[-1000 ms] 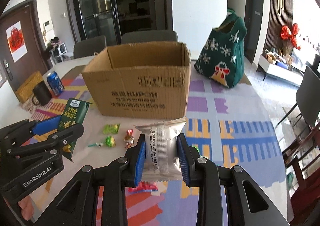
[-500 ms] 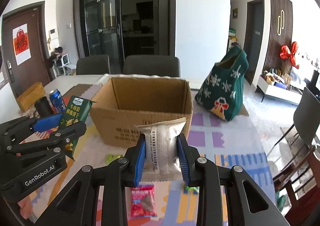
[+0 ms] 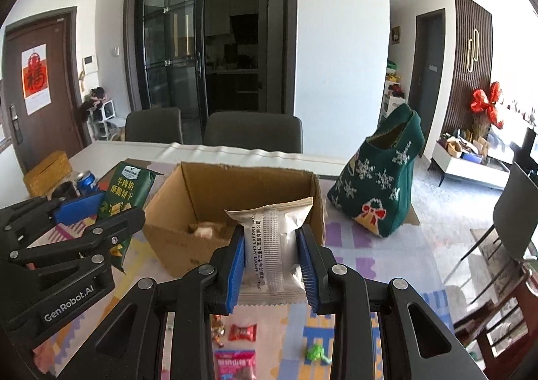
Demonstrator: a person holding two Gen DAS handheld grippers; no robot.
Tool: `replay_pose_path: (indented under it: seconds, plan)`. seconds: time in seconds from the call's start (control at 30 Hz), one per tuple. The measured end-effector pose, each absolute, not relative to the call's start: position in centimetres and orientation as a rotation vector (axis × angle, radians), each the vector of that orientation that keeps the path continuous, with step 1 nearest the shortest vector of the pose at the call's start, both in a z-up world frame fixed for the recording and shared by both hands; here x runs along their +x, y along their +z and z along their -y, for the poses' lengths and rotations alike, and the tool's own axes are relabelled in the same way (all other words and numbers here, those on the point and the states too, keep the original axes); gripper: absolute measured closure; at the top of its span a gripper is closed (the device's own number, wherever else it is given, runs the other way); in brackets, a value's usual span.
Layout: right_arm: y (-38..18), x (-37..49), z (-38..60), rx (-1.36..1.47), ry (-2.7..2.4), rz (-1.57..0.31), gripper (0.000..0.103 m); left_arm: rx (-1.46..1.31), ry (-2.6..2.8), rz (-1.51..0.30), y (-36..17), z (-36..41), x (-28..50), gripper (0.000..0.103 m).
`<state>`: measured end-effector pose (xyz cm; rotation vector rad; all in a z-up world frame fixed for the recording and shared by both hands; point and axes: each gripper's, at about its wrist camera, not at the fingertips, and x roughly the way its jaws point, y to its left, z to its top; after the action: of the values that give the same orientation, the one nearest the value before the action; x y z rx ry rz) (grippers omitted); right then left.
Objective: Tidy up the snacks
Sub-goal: 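Carry both packs over the box and open both tools to drop them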
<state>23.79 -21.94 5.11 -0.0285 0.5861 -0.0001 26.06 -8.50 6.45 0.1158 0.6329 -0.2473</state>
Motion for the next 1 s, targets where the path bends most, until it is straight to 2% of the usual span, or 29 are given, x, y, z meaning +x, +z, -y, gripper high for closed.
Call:
replay_pose_path:
  seconds: [0.87,0.93,1.0]
  plan:
    - [3.7,33.1,22.4,-0.041,-0.005,-0.634,0.071,0.149,-0.237,-0.677,3.9,10.0,35.3,0.059]
    - [3.5,33.7,22.4,-0.045,-0.011,-0.637,0.071,0.143,-0.239,-0.687,3.8,10.0,36.0,0.058]
    - [3.4,34.2,22.5,-0.043,-0.007,-0.639,0.071,0.134,-0.232,-0.692,3.7,9.8,36.6,0.049]
